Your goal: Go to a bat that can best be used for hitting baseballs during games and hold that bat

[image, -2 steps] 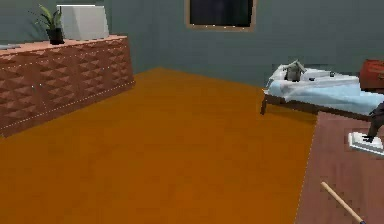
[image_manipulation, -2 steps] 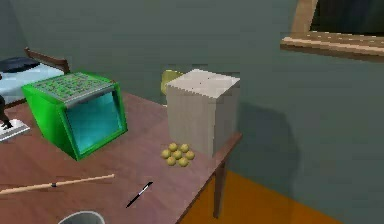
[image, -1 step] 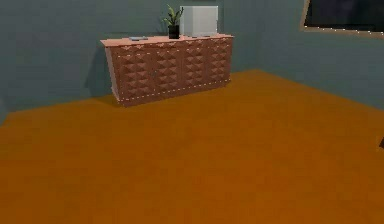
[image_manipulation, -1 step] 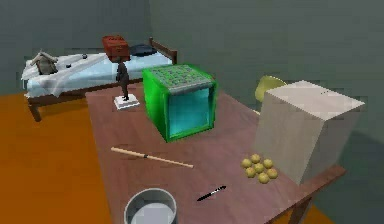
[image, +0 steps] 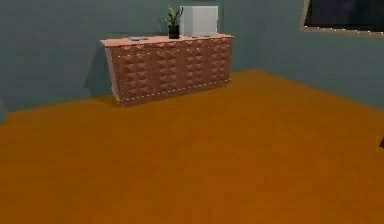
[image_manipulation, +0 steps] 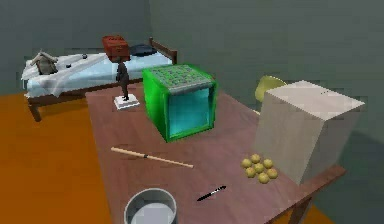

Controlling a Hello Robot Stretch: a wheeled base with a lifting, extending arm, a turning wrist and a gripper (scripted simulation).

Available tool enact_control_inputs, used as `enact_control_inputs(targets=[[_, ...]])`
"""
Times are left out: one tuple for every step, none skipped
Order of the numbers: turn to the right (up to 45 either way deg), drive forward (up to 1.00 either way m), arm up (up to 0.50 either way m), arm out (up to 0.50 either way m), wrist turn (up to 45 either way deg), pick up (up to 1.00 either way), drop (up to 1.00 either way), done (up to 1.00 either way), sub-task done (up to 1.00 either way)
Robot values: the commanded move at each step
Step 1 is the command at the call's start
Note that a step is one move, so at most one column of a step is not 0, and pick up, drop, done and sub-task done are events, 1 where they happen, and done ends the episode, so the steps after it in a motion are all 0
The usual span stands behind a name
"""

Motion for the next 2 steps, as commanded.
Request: enact_control_inputs(targets=[[0.0, 0.0, 0.34, 0.0, 0.0, 0.0, 0.0, 0.0, 0.0], [0.0, 0.0, 0.0, 0.38, 0.0, 0.0, 0.0, 0.0, 0.0]])
